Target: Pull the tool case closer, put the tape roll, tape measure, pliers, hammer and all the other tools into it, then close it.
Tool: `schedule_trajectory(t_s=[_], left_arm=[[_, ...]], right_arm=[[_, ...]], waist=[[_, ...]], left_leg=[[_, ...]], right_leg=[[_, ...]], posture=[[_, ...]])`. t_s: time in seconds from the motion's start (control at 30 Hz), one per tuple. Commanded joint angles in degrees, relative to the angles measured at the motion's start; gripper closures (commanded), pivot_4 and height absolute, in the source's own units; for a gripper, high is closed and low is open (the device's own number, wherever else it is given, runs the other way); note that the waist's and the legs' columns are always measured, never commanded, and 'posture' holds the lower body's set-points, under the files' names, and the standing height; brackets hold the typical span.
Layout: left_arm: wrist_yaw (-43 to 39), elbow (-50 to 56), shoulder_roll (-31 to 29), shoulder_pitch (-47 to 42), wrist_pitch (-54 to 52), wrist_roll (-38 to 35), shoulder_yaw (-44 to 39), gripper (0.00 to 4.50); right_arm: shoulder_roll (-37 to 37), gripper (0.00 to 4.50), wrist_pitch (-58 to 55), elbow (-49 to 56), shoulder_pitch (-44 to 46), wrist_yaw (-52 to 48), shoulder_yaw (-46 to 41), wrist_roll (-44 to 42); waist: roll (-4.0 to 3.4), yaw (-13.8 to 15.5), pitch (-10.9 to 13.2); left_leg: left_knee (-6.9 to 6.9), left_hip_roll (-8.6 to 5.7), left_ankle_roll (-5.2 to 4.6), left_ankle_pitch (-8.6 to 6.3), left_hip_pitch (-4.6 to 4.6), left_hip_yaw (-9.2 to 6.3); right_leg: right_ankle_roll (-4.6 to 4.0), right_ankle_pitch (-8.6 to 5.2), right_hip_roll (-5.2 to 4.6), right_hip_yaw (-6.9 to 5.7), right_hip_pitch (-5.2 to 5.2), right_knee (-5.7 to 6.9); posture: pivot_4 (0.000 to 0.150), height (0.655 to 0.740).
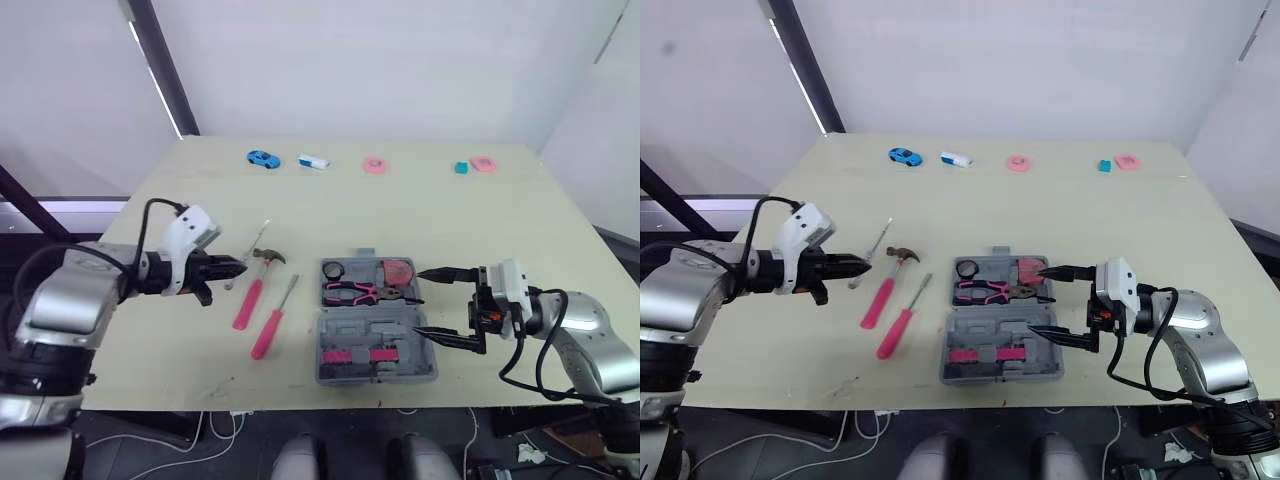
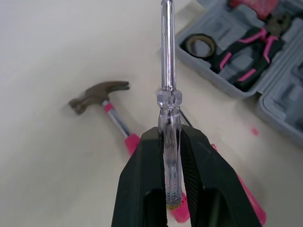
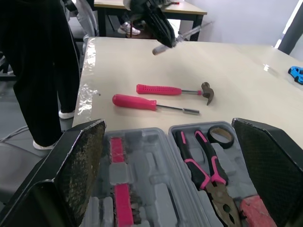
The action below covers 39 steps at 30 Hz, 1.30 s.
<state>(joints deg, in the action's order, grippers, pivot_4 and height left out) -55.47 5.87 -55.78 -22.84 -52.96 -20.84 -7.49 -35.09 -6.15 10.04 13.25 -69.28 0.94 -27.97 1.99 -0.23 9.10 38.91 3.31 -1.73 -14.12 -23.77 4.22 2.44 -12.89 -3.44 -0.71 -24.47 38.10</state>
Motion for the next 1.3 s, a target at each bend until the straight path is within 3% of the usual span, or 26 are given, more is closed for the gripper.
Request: schedule_trajectory(t_s=[0.03, 0.23, 0.5, 0.67, 0.9, 1.1, 1.17, 1.2, 1.3], left_arm=[[6.15, 6.93, 2.05, 1.54, -11.1, -4.17, -7.58, 4.5], [15.68, 13.15, 5.5, 6.11, -27.56, -5.62, -18.42, 4.5], [23.81, 11.64, 6.54, 7.9, -37.71, -3.41, -17.23, 4.5], [25.03, 6.62, 9.13, 5.84, -38.28, -4.02, -11.83, 4.5], [25.65, 0.92, 8.76, 6.53, -31.04, -2.21, -4.25, 4.5], [27.1, -2.68, 10.29, 6.14, -27.63, -1.23, -4.19, 4.5], [27.22, -3.2, 10.31, 6.16, -27.26, -1.32, -4.37, 3.44], [27.37, -3.39, 10.54, 6.18, -27.23, -1.43, -4.77, 3.22], [27.98, -3.2, 11.15, 6.93, -26.64, -1.37, -6.14, 1.8]], right_arm=[[-0.58, 0.0, 0.96, 0.35, 0.37, -0.19, -2.39, -1.39], [-0.79, 0.0, 1.1, 0.07, -0.12, -0.6, -2.77, -1.29], [0.2, 0.0, 1.76, -1.67, 1.84, -1.09, -1.64, -0.68], [0.48, 0.0, 2.24, -2.59, 3.07, -1.28, -1.51, -0.08], [0.03, 0.0, 2.14, -1.27, 2.3, -1.27, -1.68, -0.3], [-0.65, 0.0, 1.83, -0.81, 1.78, -1.75, -2.14, -0.78], [-0.71, 0.0, 2.05, -1.06, 1.76, -1.81, -2.1, -0.66], [-0.64, 0.0, 2.25, -1.26, 1.84, -1.78, -2.03, -0.49], [-0.34, 0.0, 2.86, -1.74, 2.2, -1.32, -2.09, -0.05]], waist=[[0.0, 0.0, 0.0], [0.01, -0.43, 0.0], [0.0, -0.32, 0.0], [0.01, -0.14, 0.0], [0.01, -0.4, 0.0], [-0.02, -0.18, -0.01], [-0.02, -0.21, -0.01], [-0.03, -0.22, -0.01], [-0.06, -0.24, -0.03]], left_leg=[[0.0, 0.0, 0.0, 0.0, 0.0, 0.0], [0.0, -0.01, 0.01, 0.0, 0.01, -0.09], [0.0, -0.02, 0.02, 0.0, 0.06, -0.13], [0.0, -0.03, 0.02, 0.0, 0.05, -0.13], [-0.01, -0.03, 0.02, 0.0, 0.03, -0.14], [-0.01, -0.04, 0.02, 0.0, 0.06, -0.14], [-0.02, -0.04, 0.02, 0.0, 0.09, -0.13], [-0.02, -0.03, 0.02, 0.0, 0.09, -0.13], [-0.01, -0.03, 0.02, 0.0, 0.11, -0.14]], right_leg=[[0.0, 0.0, 0.0, 0.0, 0.0, -0.01], [-0.02, 0.01, 0.0, 0.03, 0.02, -0.03], [-0.04, 0.01, -0.01, 0.03, 0.04, -0.03], [-0.05, 0.02, -0.01, 0.03, 0.04, -0.03], [-0.08, 0.03, -0.02, 0.04, 0.04, -0.04], [-0.1, 0.01, -0.06, 0.05, 0.04, -0.03], [-0.18, -0.03, -0.05, 0.04, 0.04, -0.01], [-0.29, -0.07, -0.05, 0.04, 0.04, -0.01], [-0.32, -0.08, -0.05, 0.05, 0.05, -0.01]], posture=[[0.15, 0.7395], [0.15, 0.7395], [0.15, 0.7395], [0.15, 0.7395], [0.15, 0.7395], [0.15, 0.7395], [0.15, 0.7395], [0.15, 0.7395], [0.15, 0.7395]])
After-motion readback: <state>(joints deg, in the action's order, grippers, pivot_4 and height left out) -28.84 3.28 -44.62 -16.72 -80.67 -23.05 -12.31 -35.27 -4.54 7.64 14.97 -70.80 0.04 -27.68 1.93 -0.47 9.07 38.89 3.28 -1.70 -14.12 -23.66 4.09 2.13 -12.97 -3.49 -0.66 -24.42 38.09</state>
